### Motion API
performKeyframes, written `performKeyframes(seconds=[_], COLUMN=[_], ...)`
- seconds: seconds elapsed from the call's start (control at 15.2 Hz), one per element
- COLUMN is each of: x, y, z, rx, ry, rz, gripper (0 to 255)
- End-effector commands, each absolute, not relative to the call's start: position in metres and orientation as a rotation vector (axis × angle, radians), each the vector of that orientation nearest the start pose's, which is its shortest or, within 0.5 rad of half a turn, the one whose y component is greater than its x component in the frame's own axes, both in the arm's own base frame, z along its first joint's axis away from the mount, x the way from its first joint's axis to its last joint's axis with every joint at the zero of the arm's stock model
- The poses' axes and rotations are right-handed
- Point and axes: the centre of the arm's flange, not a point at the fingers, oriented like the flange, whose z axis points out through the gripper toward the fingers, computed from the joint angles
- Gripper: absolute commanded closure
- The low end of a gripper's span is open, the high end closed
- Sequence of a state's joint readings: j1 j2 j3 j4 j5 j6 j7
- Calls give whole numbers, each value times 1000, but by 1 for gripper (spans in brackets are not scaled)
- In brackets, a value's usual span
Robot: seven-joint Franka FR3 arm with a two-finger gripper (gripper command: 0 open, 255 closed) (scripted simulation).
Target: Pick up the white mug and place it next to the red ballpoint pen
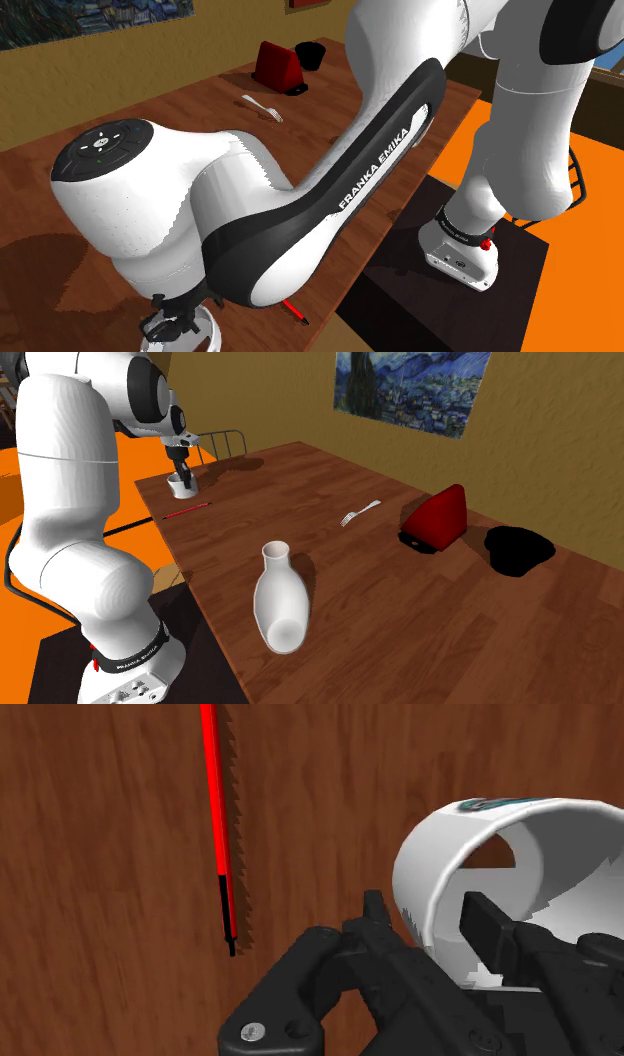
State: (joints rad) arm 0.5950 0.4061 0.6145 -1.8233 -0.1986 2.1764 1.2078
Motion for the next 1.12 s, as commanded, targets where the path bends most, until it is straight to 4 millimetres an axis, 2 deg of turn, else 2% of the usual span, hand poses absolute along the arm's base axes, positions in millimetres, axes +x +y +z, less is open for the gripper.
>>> performKeyframes(seconds=[0.0, 0.26, 0.53, 1.06], x=[260, 260, 262, 262], y=[582, 582, 580, 580], z=[351, 351, 401, 401], rx=[-3088, -3088, -3088, -3088], ry=[-111, -111, -111, -111], rz=[78, 78, 78, 78], gripper=[0, 0, 0, 0])
